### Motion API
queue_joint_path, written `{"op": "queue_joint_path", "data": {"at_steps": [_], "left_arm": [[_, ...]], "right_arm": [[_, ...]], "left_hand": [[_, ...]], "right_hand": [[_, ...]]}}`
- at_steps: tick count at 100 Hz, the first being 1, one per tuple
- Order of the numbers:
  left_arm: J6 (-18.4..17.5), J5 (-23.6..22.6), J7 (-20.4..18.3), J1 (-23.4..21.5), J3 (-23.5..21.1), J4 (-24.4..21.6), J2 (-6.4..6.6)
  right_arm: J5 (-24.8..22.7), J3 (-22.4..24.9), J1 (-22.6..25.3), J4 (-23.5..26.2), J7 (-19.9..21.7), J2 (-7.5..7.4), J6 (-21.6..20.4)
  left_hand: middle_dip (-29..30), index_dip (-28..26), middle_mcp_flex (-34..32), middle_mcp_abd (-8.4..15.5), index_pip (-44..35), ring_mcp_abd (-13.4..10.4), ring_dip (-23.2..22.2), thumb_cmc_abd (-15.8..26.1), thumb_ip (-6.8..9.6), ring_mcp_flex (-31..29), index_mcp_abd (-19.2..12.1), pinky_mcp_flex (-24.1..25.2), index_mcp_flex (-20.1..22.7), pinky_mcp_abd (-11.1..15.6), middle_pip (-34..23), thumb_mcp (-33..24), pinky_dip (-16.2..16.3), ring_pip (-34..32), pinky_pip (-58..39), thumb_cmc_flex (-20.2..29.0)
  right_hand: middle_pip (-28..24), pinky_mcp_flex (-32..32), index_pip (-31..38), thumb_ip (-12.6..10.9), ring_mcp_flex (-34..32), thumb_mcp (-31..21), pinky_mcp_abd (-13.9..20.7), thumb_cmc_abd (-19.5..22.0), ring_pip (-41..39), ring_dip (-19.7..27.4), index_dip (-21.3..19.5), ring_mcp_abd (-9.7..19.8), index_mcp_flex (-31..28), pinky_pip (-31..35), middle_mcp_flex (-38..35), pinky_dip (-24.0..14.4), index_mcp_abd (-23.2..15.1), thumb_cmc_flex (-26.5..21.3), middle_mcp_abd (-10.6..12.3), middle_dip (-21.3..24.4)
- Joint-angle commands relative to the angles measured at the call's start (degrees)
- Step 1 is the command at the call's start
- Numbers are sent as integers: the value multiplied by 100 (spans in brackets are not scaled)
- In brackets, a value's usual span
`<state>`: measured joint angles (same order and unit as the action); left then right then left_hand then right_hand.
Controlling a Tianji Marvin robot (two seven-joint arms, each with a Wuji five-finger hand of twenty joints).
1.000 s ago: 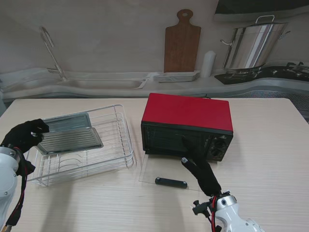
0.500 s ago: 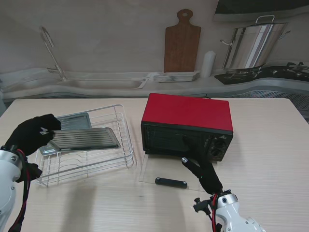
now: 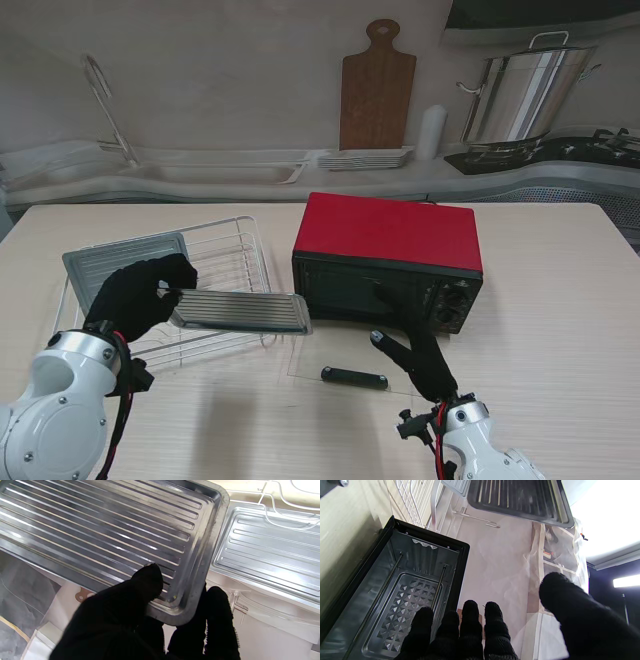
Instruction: Slide the trays into the oven
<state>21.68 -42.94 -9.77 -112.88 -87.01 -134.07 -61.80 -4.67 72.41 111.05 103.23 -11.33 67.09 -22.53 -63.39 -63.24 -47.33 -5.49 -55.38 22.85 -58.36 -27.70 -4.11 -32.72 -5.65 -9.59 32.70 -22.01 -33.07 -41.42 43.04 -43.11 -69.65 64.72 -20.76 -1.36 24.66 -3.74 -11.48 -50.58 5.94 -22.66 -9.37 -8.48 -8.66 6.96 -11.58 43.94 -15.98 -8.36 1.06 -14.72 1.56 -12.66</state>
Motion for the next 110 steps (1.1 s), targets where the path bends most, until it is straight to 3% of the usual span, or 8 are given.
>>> {"op": "queue_joint_path", "data": {"at_steps": [1, 19, 35, 72, 110], "left_arm": [[5, -41, -165, -14, 69, -171, -51], [-52, -92, -326, 67, 242, -176, -11], [-97, -57, -423, 177, 377, -179, 13], [-177, -163, -535, 405, 746, -132, 50], [-186, -6, -704, 635, 930, -35, 87]], "right_arm": [[-69, -55, 88, 5, 106, 20, -78], [-200, -127, 78, -53, 101, 8, -127], [-391, -211, 35, -139, 19, 10, -214], [-670, -382, -21, -219, -86, 6, -348], [-657, -643, -129, -312, -291, 65, -422]], "left_hand": [[-537, -869, -826, -158, -1350, 115, -316, 727, 395, -571, -225, -27, 877, -97, -1719, -610, 136, -1217, -324, 145], [-558, -863, -840, -154, -1368, 91, -311, 710, 411, -591, -261, -53, 849, -95, -1739, -673, 157, -1271, -344, 99], [-556, -859, -850, -164, -1374, 102, -305, 704, 425, -600, -247, -65, 852, -106, -1741, -702, 175, -1295, -359, 73], [-558, -847, -860, -180, -1365, 70, -277, 669, 428, -620, -275, -92, 844, -86, -1727, -749, 201, -1323, -366, 35], [-571, -845, -882, -213, -1365, 58, -282, 641, 436, -648, -280, -123, 843, -76, -1735, -792, 231, -1371, -390, 9]], "right_hand": [[-181, 75, 24, 213, -59, -168, 99, -155, -92, -100, -88, 43, 77, 191, 132, -97, -156, -99, -73, -101], [-533, 140, 168, 265, -88, -328, 61, -380, -240, -186, -316, -19, 124, 311, 246, -186, -248, -196, -62, -217], [-812, 286, 321, 409, -160, -723, 24, -860, -411, -282, -589, -95, 169, 450, 298, -287, -255, -440, -21, -300], [-1407, 809, 612, 600, -489, -654, -200, -1239, -1097, -649, -979, -301, 122, 1038, 220, -643, -194, -897, -90, -509], [-1463, 1563, 987, 748, -1395, -1081, -401, -1588, -1450, -827, -1076, -498, -1049, 1441, -981, -876, -283, -1331, -243, -549]]}}
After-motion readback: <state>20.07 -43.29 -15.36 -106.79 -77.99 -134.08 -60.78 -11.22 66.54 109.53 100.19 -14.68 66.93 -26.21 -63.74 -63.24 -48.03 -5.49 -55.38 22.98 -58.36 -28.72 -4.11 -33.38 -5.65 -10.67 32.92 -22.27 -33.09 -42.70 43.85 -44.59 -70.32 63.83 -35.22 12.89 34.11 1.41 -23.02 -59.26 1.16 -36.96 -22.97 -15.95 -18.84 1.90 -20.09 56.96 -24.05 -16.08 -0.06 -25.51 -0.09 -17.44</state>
